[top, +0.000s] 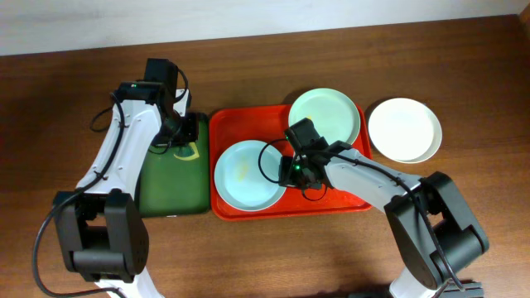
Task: Clean dirty plates on tray and stack at the side
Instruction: 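Scrub the pale blue plate with the sponge in left gripper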
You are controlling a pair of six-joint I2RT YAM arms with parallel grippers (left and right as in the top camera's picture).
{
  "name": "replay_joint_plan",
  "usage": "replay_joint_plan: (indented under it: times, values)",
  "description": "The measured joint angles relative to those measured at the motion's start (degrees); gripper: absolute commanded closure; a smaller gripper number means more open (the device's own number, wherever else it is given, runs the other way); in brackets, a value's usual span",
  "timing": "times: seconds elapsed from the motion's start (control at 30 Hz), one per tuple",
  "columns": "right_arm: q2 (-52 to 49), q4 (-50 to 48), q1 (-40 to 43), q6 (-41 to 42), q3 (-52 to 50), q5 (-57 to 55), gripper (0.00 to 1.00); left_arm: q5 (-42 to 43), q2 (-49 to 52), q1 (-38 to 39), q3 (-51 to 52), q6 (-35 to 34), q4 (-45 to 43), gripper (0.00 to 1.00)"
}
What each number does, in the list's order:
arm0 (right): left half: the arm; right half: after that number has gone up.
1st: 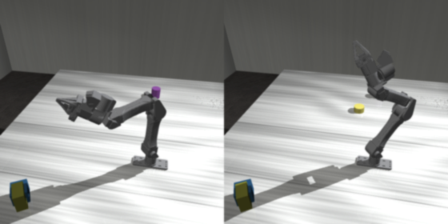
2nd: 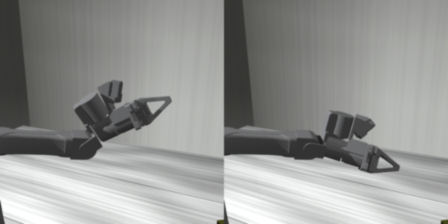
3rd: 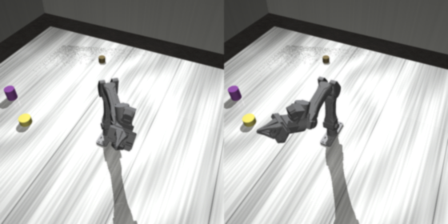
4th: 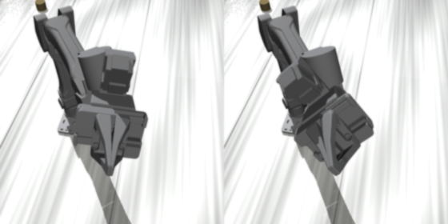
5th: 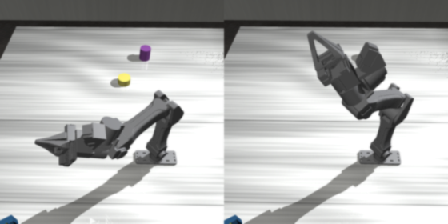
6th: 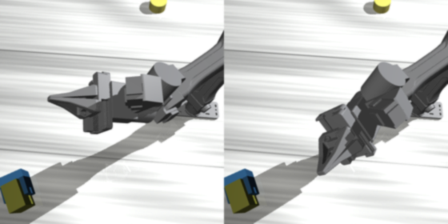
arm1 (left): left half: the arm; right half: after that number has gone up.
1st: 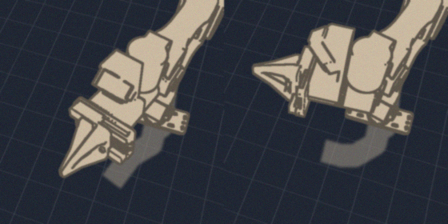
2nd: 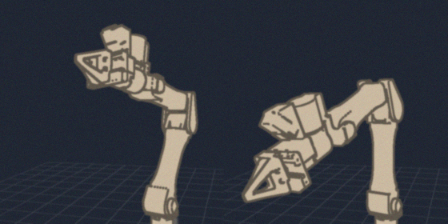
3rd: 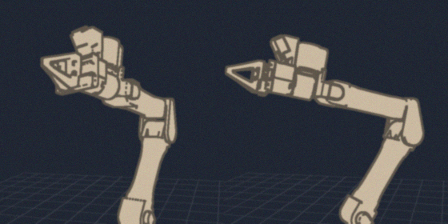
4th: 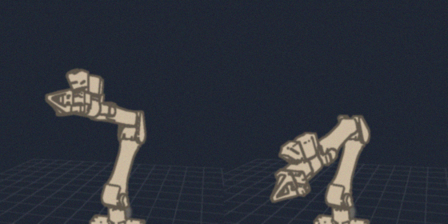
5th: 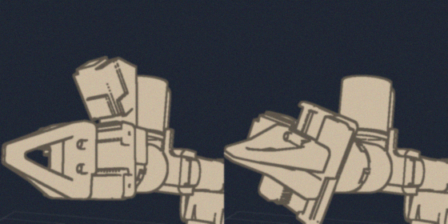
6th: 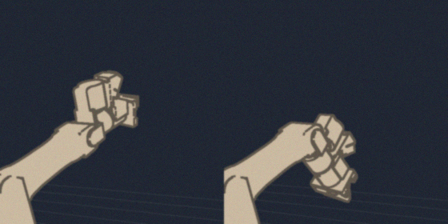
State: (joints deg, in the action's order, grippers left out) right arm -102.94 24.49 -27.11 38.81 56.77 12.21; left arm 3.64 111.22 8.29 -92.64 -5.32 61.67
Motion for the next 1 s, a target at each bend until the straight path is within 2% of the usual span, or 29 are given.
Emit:
replay_joint_plan:
  times: [0.17, 0.5, 0.77, 1.0]
  values:
    - [0.0, -0.31, 0.0, -0.04, 0.0, -0.11, 0.96, -0.26, 0.0, 2.01, 0.0, 0.0, -0.04, 1.0]
    - [0.0, -0.28, 0.0, -0.02, 0.0, -0.02, 0.96, -0.39, 0.0, 13.49, 1.66, -0.28, -0.11, 1.0]
    - [-0.02, -0.07, 0.0, -0.04, 0.0, 0.76, 0.96, -0.35, 0.0, 13.84, 11.39, -0.74, -8.39, 1.0]
    - [-0.04, 0.04, 0.0, -0.02, 0.0, 1.31, 0.96, 0.7, 0.0, 13.84, 14.56, -1.42, -14.29, 1.0]
